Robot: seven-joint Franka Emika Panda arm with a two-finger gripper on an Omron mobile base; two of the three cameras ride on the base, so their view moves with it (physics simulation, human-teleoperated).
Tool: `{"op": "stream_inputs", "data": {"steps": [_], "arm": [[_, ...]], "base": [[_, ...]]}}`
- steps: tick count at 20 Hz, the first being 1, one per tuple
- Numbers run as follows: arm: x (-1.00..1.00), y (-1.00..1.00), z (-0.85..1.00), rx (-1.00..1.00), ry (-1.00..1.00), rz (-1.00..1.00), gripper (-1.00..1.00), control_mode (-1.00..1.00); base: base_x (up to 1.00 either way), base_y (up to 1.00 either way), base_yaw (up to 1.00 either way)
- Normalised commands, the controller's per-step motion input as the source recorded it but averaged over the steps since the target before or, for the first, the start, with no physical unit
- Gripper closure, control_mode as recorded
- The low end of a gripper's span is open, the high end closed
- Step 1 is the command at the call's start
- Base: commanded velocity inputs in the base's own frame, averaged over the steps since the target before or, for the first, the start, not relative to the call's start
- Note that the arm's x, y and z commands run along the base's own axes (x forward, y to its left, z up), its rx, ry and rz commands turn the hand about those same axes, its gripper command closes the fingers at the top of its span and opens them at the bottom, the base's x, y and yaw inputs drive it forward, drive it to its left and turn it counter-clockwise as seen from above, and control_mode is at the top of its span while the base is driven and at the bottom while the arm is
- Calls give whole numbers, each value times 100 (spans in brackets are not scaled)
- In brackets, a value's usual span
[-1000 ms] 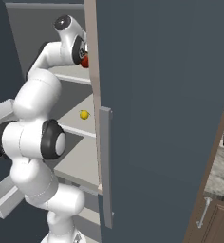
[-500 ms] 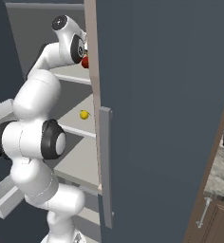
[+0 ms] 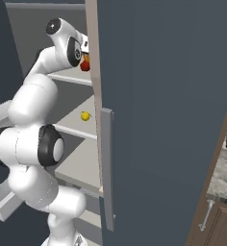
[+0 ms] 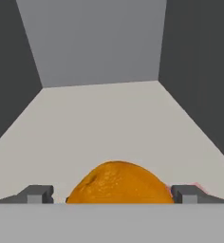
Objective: Take the lemon and orange from the second highest rack and move them to the highest rack where the bell pepper and steak are located, to maximize freezer space. Close the freezer door after rearranging.
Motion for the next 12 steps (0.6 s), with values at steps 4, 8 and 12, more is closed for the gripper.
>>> {"op": "stream_inputs", "data": {"steps": [4, 8, 12], "arm": [[-11, 10, 0, 0, -1, 0, -100, -100], [-6, 5, 0, 0, 0, 0, -100, -100], [0, 1, 1, 0, 0, 0, -100, -100]], "base": [[0, 0, 0], [0, 0, 0], [0, 0, 0]]}}
